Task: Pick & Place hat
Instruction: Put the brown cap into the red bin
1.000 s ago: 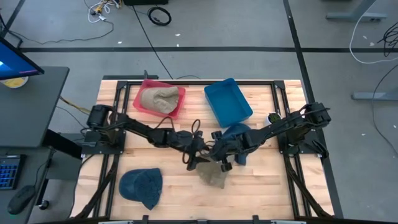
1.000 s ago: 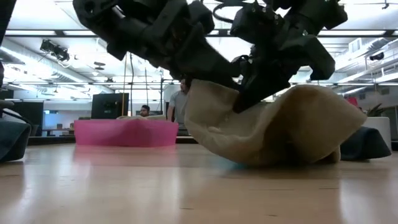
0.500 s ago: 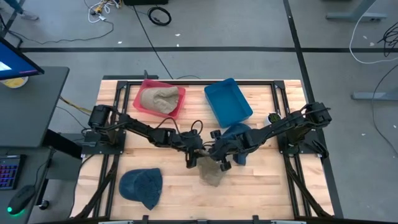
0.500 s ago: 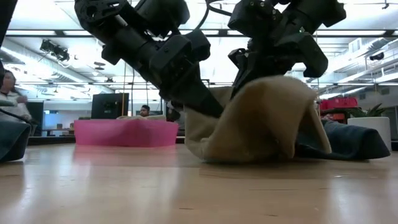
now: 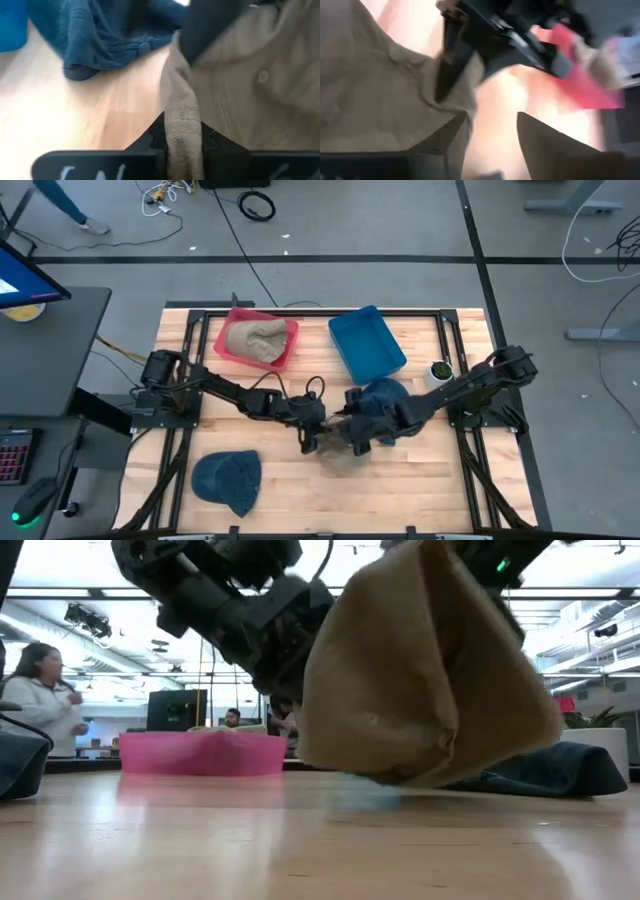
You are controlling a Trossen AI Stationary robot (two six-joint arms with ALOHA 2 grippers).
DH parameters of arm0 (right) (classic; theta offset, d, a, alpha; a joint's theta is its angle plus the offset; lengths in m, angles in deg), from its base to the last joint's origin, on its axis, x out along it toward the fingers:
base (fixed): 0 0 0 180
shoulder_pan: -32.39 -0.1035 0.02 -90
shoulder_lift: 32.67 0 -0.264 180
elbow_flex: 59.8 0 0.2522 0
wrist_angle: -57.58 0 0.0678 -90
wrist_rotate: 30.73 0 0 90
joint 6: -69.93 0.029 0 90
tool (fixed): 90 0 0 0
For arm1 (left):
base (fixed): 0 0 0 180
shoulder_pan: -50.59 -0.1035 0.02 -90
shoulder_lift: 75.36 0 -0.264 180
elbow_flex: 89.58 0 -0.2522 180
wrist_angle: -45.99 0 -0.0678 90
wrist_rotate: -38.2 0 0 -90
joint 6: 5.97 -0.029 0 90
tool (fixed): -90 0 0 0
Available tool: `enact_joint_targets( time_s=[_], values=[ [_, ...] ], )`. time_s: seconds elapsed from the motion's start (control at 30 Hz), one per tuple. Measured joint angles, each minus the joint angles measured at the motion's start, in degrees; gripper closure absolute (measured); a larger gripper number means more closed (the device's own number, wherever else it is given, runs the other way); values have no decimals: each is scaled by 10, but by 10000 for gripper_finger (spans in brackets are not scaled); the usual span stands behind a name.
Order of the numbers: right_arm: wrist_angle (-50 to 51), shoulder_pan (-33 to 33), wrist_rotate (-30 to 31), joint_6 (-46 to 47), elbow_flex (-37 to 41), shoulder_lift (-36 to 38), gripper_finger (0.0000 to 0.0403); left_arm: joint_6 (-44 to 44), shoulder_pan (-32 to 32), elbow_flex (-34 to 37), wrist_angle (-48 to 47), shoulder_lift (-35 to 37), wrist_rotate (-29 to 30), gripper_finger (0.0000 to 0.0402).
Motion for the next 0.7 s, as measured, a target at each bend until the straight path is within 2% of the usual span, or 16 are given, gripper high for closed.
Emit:
enact_joint_targets(
  time_s=[0.07,0.2,0.37,0.43,0.5,0.6,0.7],
  values=[
    [31,-20,49,-3,-13,15,213,1,9,0,-22,17,21,370],
    [97,-58,125,26,-36,52,194,31,23,0,-114,78,132,376],
    [164,-91,144,125,-46,98,191,70,30,0,-264,190,284,369],
    [184,-95,134,184,-46,107,194,94,30,0,-321,241,349,362],
    [209,-97,98,242,-46,112,197,125,22,-1,-376,287,407,360],
    [237,-97,24,299,-46,113,202,193,-4,0,-466,345,470,366],
    [244,-96,-17,318,-46,109,206,288,-45,0,-540,384,518,369]
  ],
)
